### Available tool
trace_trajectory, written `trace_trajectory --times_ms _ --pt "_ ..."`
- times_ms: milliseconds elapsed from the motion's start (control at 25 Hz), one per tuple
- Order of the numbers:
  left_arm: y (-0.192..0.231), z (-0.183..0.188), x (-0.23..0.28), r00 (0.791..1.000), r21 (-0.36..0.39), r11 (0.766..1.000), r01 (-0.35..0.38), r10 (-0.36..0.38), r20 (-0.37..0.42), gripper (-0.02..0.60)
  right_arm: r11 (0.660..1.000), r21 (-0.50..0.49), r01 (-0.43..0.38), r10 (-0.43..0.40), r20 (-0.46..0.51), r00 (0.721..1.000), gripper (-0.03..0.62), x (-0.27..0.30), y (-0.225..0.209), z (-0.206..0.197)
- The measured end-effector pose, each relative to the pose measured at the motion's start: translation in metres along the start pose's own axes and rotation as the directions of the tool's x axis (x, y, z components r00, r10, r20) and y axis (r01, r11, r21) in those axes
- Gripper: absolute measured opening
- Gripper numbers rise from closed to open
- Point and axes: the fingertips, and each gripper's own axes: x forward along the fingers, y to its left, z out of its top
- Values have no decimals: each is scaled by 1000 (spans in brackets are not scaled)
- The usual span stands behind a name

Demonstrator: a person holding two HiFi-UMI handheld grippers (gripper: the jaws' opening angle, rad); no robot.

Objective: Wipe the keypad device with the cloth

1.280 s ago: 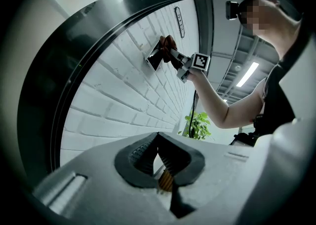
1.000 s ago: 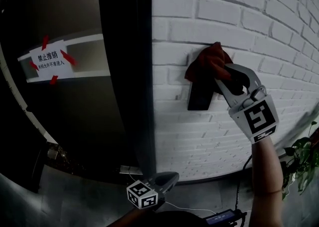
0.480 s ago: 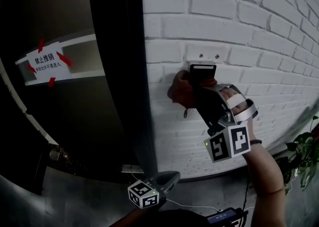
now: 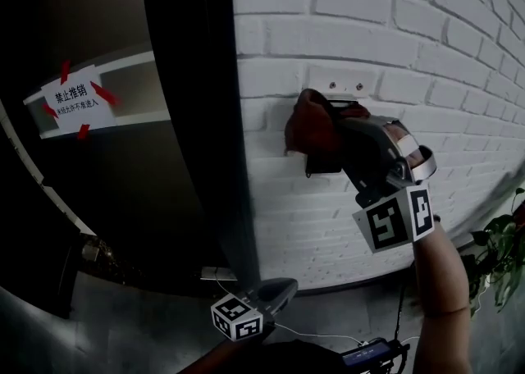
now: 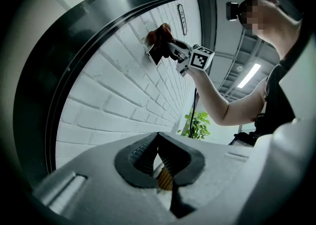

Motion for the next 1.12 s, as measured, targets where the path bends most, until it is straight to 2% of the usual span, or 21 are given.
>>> trace_trajectory --times_ms 160,320,480,640,760,840,920,1120 --pt "2 -1 -1 1000 -1 1000 -2 2 -6 5 995 65 76 -77 6 997 95 -7 -25 -6" --pt "2 -1 -1 1000 10 1000 -1 2 -10 5 994 68 83 -83 -6 997 94 -9 -15 -13" --pt "4 -1 -3 1000 14 1000 -6 6 -21 5 999 37 28 -27 -37 999 94 -12 25 -27" --pt "5 -2 -2 1000 23 1000 -2 2 -22 5 998 -45 -50 46 -76 996 94 -15 83 -42" --pt "4 -3 -2 1000 20 1000 5 -5 -24 5 988 -105 -116 107 -93 990 94 -9 109 -38" --pt "1 -2 -1 1000 18 1000 12 -12 -23 5 987 -109 -122 114 -77 990 94 -3 106 -28" --pt "0 -1 -1 1000 20 1000 18 -18 -21 4 993 -63 -102 100 -40 994 95 4 91 -15" --pt "0 -3 -2 1000 7 1000 18 -18 -14 4 999 52 12 -13 27 1000 95 13 30 13"
